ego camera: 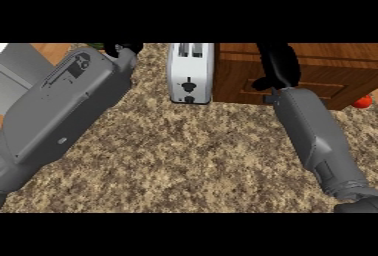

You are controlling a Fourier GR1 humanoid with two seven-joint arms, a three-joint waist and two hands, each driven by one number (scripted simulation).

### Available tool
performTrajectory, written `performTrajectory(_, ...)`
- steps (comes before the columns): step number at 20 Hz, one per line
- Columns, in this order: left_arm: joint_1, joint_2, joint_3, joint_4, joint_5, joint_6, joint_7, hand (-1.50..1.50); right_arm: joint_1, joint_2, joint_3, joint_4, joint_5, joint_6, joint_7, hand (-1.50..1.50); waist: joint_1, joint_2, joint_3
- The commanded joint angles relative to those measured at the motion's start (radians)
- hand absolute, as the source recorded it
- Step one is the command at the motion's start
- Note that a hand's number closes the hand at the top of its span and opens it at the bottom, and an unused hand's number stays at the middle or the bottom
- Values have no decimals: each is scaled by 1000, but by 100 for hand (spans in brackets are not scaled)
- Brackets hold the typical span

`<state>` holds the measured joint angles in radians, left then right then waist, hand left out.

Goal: Pick up the can, place it into the drawer and close the drawer

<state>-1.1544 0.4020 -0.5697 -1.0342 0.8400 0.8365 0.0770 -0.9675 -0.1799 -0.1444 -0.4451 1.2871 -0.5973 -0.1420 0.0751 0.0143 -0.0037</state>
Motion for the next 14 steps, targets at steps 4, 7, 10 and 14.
performTrajectory(4,48,6,-5,-77,-29,10,2,-150,-130,-45,-49,145,-1,-56,11,-150,19,15,6)
performTrajectory(7,9,18,-9,-108,-27,27,65,-150,-157,-38,-35,182,32,-78,48,-150,29,15,6)
performTrajectory(10,17,50,10,-103,-28,-3,63,-150,-199,-72,-44,199,32,-68,52,-150,31,24,6)
performTrajectory(14,34,58,1,-138,-36,8,88,-150,-238,-61,-57,221,23,-58,73,-150,33,19,6)
